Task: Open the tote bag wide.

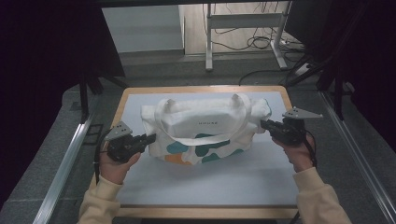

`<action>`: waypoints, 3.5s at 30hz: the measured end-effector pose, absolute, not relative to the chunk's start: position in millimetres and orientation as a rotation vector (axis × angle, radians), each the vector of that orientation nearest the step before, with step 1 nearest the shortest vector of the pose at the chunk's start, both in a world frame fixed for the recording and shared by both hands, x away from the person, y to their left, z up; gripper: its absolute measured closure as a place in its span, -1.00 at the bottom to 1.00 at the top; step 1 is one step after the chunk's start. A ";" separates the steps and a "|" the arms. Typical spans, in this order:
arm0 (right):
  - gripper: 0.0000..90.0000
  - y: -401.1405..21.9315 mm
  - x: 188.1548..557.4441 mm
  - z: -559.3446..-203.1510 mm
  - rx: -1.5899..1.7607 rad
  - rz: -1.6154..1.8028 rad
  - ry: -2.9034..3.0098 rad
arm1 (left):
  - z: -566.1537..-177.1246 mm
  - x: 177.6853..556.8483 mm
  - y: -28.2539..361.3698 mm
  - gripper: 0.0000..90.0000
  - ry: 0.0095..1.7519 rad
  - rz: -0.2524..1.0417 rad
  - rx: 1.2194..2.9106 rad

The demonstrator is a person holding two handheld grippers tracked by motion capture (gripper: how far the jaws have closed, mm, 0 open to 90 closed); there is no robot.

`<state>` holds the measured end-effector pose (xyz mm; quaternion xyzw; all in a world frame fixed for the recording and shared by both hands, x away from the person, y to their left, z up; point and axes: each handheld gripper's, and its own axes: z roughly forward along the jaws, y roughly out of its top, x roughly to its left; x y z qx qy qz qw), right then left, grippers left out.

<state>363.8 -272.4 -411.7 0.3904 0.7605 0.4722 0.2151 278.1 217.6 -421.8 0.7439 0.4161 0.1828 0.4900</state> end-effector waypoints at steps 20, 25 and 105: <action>0.92 -275.6 333.2 -426.7 0.987 1.377 2.057 | -433.0 261.9 222.2 0.89 1.006 0.429 1.812; 0.92 -276.4 328.7 -432.1 0.970 1.380 2.065 | -439.6 256.7 223.3 0.89 0.997 0.421 1.815; 0.09 -260.5 338.6 -505.5 1.094 1.095 2.304 | -507.4 276.0 208.8 0.29 1.146 0.380 1.968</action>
